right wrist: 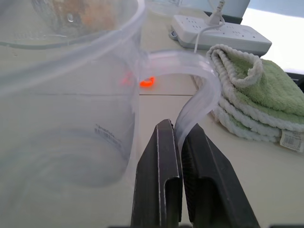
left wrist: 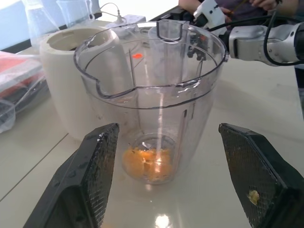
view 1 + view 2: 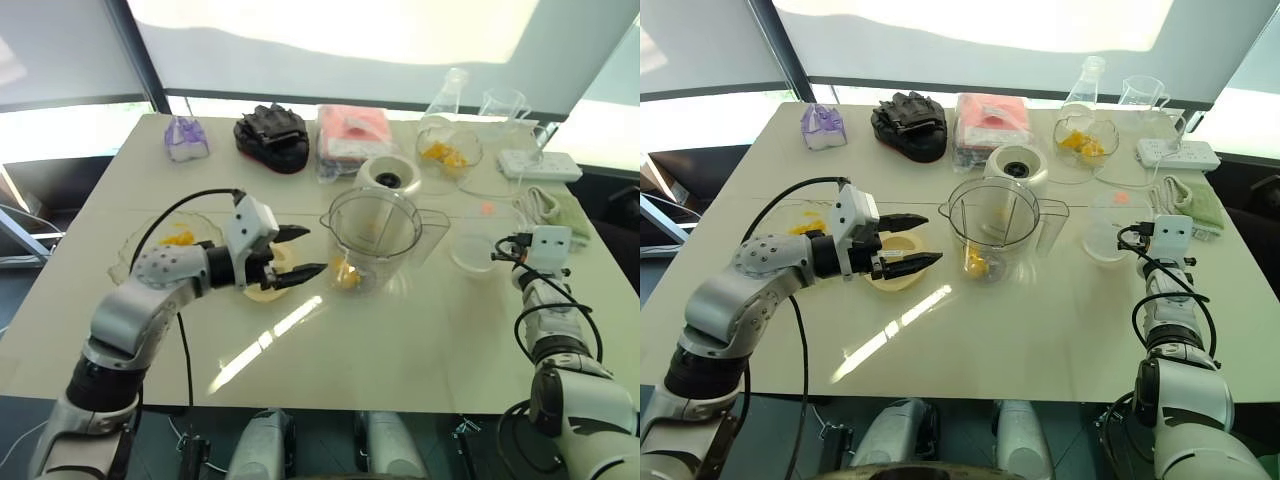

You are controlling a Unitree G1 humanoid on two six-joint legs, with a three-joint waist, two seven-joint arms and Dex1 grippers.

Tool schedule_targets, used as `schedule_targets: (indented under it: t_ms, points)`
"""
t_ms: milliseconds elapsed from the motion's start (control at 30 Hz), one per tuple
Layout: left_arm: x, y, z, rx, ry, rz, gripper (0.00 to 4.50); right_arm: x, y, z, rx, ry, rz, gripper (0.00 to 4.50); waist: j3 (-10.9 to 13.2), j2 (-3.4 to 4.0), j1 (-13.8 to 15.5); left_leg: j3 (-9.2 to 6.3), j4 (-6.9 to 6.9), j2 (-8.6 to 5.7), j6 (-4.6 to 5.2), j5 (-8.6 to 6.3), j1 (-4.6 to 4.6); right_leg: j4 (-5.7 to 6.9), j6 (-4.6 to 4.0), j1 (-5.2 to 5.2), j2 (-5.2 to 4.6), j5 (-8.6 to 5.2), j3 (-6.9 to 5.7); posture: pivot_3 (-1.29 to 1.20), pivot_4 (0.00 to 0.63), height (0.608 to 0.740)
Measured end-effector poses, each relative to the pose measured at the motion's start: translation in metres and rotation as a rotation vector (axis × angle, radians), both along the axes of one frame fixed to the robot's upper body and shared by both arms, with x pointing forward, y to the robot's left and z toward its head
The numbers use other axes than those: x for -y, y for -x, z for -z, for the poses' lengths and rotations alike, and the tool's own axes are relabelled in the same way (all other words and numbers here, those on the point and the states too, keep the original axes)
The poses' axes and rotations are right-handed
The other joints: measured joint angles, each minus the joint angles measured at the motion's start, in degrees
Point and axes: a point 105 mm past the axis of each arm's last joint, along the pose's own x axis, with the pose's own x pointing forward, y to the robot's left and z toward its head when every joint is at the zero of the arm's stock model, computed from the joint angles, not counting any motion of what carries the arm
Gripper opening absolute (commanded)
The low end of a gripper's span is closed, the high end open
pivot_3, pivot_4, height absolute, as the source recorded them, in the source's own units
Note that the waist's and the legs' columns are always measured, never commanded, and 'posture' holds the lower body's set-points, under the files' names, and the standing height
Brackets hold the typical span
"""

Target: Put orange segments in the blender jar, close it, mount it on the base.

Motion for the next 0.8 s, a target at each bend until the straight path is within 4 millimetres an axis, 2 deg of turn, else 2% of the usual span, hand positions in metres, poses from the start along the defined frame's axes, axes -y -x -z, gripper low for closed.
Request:
schedule_targets:
  t_ms: [167, 233, 300, 467, 533, 633, 700, 800]
  points:
    - [-0.003, 0.0, -0.004, -0.005, 0.026, 0.002, 3.49, 0.0, -0.001, -0.002, 0.008, 0.006, 0.002, 0.03, 0.0, 0.0, -0.05, 0.0, 0.0, 0.0, -0.01, 0.01, 0.0, 0.0, 0.0, 0.0, 0.0, 0.0, 0.0, 0.0, 0.15, 0.74]
    - [-0.009, 0.0, -0.008, -0.012, 0.056, -0.006, 3.49, 0.003, -0.001, -0.011, 0.029, 0.024, 0.001, 0.03, 0.08, 0.12, -0.04, 0.01, 0.0, 0.0, -0.01, 0.01, 0.0, 0.0, 0.0, -0.01, -0.01, 0.0, 0.0, 0.0, 0.15, 0.74]
    - [-0.015, 0.0, -0.013, -0.024, 0.096, -0.015, 3.49, 0.007, -0.004, -0.032, 0.08, 0.069, -0.01, 0.03, 0.23, 0.28, -0.03, 0.01, 0.0, -0.01, -0.01, 0.01, -0.02, 0.01, 0.0, -0.03, -0.02, 0.0, 0.0, 0.0, 0.15, 0.74]
    - [-0.026, -0.002, -0.025, -0.018, 0.112, -0.026, 3.49, 0.007, -0.012, -0.112, 0.196, 0.261, -0.088, 0.03, 0.38, 0.37, -0.01, 0.0, -0.04, 0.0, -0.01, 0.01, -0.03, 0.06, 0.01, -0.09, 0.01, 0.01, -0.01, 0.0, 0.15, 0.74]
    - [-0.032, -0.004, -0.024, -0.018, 0.082, -0.04, 3.49, -0.005, -0.014, -0.144, 0.214, 0.342, -0.152, 0.03, 0.42, 0.43, -0.12, 0.01, -0.05, 0.0, -0.01, 0.01, -0.03, 0.1, 0.02, -0.14, 0.02, 0.01, 0.0, 0.0, 0.15, 0.74]
    - [-0.037, -0.008, -0.019, -0.021, 0.053, -0.056, 3.49, -0.032, -0.016, -0.188, 0.239, 0.441, -0.268, 0.03, 0.49, 0.42, -0.03, -0.01, -0.06, 0.04, -0.01, 0.01, -0.03, 0.12, 0.02, -0.16, 0.06, 0.01, -0.02, 0.0, 0.15, 0.74]
    - [-0.037, -0.008, -0.018, -0.017, 0.043, -0.053, 3.49, -0.053, -0.015, -0.206, 0.242, 0.502, -0.353, 0.03, 0.5, 0.42, 0.12, -0.01, -0.06, 0.04, -0.01, 0.01, -0.04, 0.11, 0.01, -0.16, 0.05, 0.01, -0.03, 0.0, 0.15, 0.74]
    - [-0.036, -0.009, -0.016, -0.017, 0.03, -0.049, 3.49, -0.079, -0.013, -0.215, 0.235, 0.552, -0.461, 0.03, 0.52, 0.38, 0.39, -0.01, -0.07, 0.02, -0.01, 0.0, -0.08, 0.08, 0.01, -0.17, 0.01, 0.01, -0.03, 0.0, 0.15, 0.74]
